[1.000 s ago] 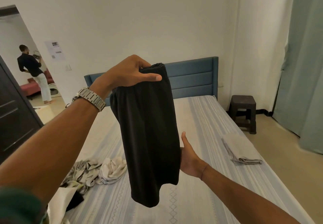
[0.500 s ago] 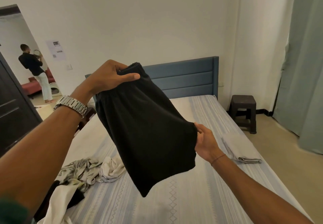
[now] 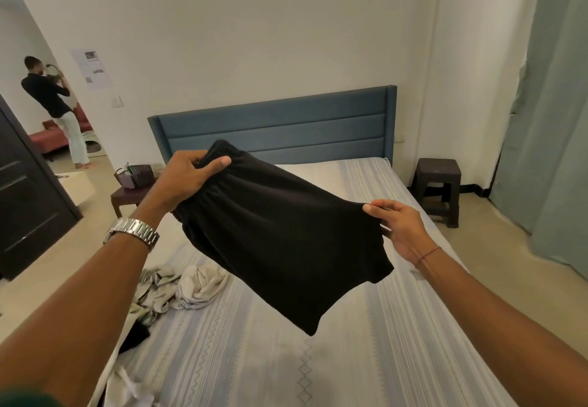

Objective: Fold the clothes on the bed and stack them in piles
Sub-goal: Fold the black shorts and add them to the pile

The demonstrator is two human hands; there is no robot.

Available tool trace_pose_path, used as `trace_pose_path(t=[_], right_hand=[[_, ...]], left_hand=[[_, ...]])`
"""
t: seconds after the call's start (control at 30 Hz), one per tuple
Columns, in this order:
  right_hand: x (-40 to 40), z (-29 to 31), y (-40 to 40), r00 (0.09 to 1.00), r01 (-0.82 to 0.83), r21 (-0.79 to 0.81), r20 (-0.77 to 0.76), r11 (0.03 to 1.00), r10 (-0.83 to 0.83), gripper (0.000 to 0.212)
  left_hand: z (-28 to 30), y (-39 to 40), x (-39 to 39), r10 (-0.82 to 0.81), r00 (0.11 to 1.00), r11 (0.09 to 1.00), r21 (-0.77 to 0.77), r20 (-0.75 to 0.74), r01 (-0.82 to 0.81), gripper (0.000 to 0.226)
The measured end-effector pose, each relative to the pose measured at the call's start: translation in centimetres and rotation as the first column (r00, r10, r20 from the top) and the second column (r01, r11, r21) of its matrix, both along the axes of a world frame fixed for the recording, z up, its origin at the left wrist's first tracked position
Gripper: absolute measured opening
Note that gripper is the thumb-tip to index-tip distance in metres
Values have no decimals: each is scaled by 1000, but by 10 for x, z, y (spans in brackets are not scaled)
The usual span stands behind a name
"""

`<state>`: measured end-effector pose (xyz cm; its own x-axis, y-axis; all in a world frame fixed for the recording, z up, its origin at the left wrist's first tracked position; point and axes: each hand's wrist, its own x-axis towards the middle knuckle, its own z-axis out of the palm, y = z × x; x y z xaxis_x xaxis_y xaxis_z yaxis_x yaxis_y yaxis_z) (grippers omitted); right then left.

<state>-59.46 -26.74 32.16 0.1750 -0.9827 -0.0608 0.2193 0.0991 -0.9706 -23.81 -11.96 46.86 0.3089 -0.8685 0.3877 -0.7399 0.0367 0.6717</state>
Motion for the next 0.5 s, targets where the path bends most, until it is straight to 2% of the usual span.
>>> trace_pose_path(t=[0.1,0.2,0.33,0.4,0.5], right_hand=[[-23,5,6,991,-29,-39,-134,999,23,25],[-51,9,9,922,-117,-55,-377,992,88,26],[-80,19,-6,685,-259,6,-703,966,188,42],[-86,25,-18,577,-291,65,-783,954,230,53],[-69,16,-38,442,-324,155,-847,933,294,50]], left_hand=[[-25,4,-6,-16,992,1000,13,-125,18,36],[-51,12,-17,-9,941,998,50,-339,28,40],[-83,26,-30,16,850,976,192,-527,101,59],[-100,33,-36,67,777,955,265,-626,130,57],[-145,38,-31,196,673,903,399,-713,159,62]])
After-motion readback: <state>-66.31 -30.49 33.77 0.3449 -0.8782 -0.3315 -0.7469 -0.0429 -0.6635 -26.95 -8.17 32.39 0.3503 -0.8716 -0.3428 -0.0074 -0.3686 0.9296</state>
